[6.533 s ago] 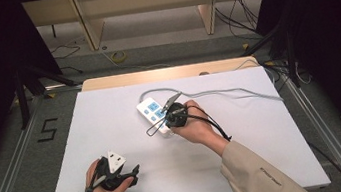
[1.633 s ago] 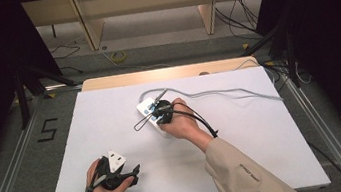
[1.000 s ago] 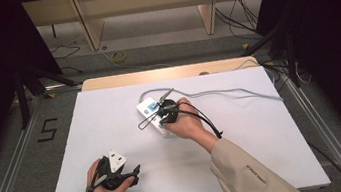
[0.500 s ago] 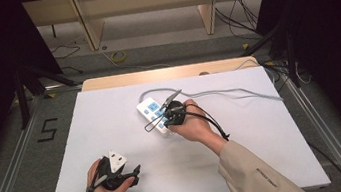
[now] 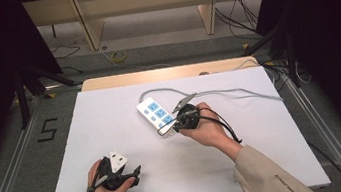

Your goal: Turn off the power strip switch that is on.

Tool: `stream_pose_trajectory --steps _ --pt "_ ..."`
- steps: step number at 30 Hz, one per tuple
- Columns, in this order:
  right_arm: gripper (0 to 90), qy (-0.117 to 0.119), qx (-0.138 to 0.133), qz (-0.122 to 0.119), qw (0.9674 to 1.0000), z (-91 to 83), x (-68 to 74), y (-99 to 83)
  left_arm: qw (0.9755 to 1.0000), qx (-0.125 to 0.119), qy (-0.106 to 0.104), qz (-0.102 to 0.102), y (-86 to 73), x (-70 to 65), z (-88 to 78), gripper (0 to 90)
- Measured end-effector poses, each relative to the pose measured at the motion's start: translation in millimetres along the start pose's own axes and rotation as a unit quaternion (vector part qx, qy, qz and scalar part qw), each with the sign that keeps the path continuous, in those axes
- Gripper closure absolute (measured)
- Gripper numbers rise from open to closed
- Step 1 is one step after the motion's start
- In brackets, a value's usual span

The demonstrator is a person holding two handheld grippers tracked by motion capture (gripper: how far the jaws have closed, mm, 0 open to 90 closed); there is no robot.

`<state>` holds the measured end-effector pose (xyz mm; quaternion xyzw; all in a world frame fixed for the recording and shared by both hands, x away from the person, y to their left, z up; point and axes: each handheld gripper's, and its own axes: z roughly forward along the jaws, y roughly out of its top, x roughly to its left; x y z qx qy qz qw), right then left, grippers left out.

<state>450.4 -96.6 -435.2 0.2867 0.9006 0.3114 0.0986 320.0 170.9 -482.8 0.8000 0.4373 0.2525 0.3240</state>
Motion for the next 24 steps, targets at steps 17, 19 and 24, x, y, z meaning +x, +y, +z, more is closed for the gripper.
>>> stream_pose_trajectory --steps 17,19,24 --pt "75.1 0.005 -0.007 0.003 1.0000 -22.1 -0.3 -32.8 1.0000 0.003 -0.001 0.001 -1.1 0.6 -0.1 24.6" --pt "73.6 0.005 -0.007 0.004 1.0000 -25.0 -0.8 -38.2 1.0000 0.004 -0.001 0.001 -1.2 0.4 0.1 24.6" --pt "69.0 0.008 -0.011 0.008 0.9999 -31.2 -1.1 -51.5 1.0000 0.004 -0.001 0.001 -1.1 0.3 0.0 24.6"
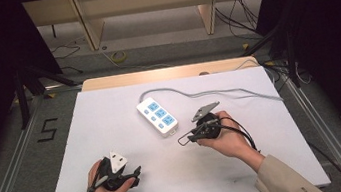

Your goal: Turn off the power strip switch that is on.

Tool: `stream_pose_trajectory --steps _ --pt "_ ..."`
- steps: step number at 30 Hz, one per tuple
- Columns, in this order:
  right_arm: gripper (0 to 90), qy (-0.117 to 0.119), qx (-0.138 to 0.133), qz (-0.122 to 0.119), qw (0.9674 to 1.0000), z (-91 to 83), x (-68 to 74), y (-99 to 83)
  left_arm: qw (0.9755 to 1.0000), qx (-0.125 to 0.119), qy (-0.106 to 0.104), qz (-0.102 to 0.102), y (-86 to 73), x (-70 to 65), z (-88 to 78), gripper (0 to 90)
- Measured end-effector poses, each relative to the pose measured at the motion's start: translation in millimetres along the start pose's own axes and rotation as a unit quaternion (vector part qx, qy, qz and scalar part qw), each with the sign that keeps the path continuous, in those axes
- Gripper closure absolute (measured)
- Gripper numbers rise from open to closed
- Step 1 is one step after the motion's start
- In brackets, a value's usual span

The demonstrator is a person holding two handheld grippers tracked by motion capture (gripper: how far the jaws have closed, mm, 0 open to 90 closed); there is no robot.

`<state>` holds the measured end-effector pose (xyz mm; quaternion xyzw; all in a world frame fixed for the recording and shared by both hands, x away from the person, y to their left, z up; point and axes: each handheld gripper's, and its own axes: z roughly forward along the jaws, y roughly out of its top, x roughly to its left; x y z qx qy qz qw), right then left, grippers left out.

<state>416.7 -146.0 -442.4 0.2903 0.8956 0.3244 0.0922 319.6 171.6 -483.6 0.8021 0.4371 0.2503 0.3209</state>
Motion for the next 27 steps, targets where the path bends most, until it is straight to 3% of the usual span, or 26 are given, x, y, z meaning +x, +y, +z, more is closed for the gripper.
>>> stream_pose_trajectory --steps 17,27 --pt "62.2 0.001 -0.019 0.016 0.9997 -15.3 0.3 -44.2 1.0000 0.003 0.002 -0.002 -1.1 0.9 0.2 24.6" --pt "56.7 -0.002 -0.029 0.015 0.9995 -19.8 1.0 -55.2 0.9999 0.008 0.005 -0.008 -2.3 4.5 3.0 24.2"
